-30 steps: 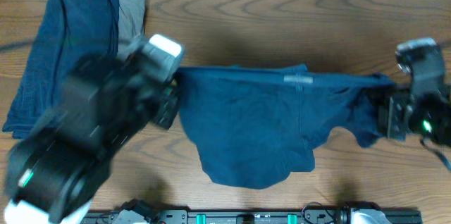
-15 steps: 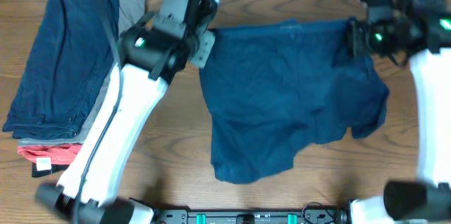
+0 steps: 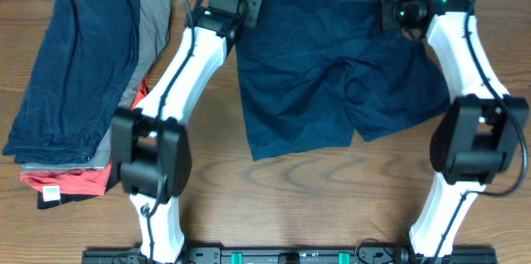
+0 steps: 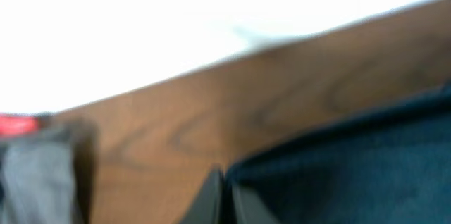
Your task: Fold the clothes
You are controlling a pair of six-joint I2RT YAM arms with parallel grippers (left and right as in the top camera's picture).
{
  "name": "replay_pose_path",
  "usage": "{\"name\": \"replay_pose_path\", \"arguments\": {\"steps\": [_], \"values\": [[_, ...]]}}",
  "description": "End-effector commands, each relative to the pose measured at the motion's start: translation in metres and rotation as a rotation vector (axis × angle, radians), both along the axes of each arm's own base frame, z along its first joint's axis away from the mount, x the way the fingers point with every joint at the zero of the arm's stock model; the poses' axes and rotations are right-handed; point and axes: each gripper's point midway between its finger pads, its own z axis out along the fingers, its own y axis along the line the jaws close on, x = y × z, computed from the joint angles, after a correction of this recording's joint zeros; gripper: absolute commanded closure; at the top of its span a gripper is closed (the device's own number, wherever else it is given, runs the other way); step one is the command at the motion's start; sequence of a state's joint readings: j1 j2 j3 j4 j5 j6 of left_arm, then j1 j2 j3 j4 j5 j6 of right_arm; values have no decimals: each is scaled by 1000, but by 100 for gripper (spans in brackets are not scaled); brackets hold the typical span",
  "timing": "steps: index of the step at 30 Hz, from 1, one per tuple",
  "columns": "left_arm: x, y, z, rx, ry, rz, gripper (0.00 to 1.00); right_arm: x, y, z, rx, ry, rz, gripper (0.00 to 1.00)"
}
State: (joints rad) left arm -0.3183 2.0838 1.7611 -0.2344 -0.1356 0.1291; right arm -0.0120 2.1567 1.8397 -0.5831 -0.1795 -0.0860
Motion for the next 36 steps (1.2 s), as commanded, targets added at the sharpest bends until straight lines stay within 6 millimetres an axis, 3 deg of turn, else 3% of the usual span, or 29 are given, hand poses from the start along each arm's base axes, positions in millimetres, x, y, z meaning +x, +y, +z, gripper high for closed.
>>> {"name": "replay_pose_path", "arguments": {"steps": [1, 3, 4, 6, 10, 13, 16, 19, 23, 26, 27, 32, 36], "values": [[20, 10, -19, 7, -27, 53, 89, 15, -5, -25, -24, -9, -22, 86], [29, 7, -32, 1, -45, 53, 66, 26, -3, -39, -24, -34, -18, 75], [33, 6, -36, -2, -57, 54, 52, 33, -2, -44, -24, -54, -16, 64], [41, 3, -43, -11, -83, 54, 6, 46, -1, -53, -24, -96, -15, 1], [46, 3, -35, -24, -120, 56, 2, 57, -3, -54, -16, -138, -40, 1], [37, 8, -17, -21, -108, 60, 2, 53, -10, -26, 22, -153, -86, 1], [14, 14, -9, 8, -21, 56, 2, 36, -8, -1, 57, -120, -73, 1], [-27, 19, -11, 23, 141, 42, 2, 5, -6, 21, 66, -42, -68, 1], [-92, 20, -35, -5, 426, 17, 2, -39, -2, 33, 64, 88, -68, 1], [-134, 18, -61, -14, 633, -19, 2, -65, -1, 27, 63, 191, -69, 1], [-159, 18, -82, -20, 747, -32, 2, -79, 0, 18, 62, 261, -70, 1], [-200, 31, -124, 21, 901, -12, 2, -96, 1, 4, 61, 354, -72, 1], [-230, 40, -145, 48, 1002, -1, 2, -100, 2, 3, 62, 371, -70, 1]]}}
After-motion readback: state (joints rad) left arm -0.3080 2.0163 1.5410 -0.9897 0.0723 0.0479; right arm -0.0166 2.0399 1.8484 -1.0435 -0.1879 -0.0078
